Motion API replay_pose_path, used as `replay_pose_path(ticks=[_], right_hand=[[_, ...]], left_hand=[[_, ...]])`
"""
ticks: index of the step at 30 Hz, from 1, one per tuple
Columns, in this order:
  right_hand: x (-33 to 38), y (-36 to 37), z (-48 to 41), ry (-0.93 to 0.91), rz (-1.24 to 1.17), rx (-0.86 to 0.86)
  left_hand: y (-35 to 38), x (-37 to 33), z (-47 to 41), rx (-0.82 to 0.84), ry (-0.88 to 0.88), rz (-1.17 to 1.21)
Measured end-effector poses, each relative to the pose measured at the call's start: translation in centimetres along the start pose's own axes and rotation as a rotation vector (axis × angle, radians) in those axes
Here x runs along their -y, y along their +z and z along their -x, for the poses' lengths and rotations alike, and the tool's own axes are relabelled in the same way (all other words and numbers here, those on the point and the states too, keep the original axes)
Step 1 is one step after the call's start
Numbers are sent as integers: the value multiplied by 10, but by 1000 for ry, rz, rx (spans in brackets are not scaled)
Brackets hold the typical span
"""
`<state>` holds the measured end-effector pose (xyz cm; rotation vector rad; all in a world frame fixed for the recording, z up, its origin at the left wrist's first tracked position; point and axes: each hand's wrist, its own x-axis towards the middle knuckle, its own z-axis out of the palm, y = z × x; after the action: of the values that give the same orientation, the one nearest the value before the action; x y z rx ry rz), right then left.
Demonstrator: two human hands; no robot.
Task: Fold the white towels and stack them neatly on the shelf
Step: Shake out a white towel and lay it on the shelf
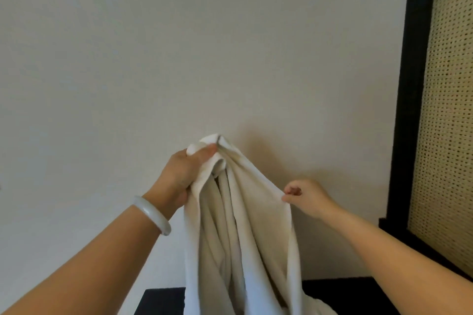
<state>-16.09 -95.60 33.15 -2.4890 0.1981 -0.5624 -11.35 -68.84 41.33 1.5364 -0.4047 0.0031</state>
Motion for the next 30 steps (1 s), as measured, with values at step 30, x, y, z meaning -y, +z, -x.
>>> replay_pose_path(ticks=[30], right_hand=[[-96,163,288,365,195,309]], left_hand=[[19,300,237,76,-192,-866]])
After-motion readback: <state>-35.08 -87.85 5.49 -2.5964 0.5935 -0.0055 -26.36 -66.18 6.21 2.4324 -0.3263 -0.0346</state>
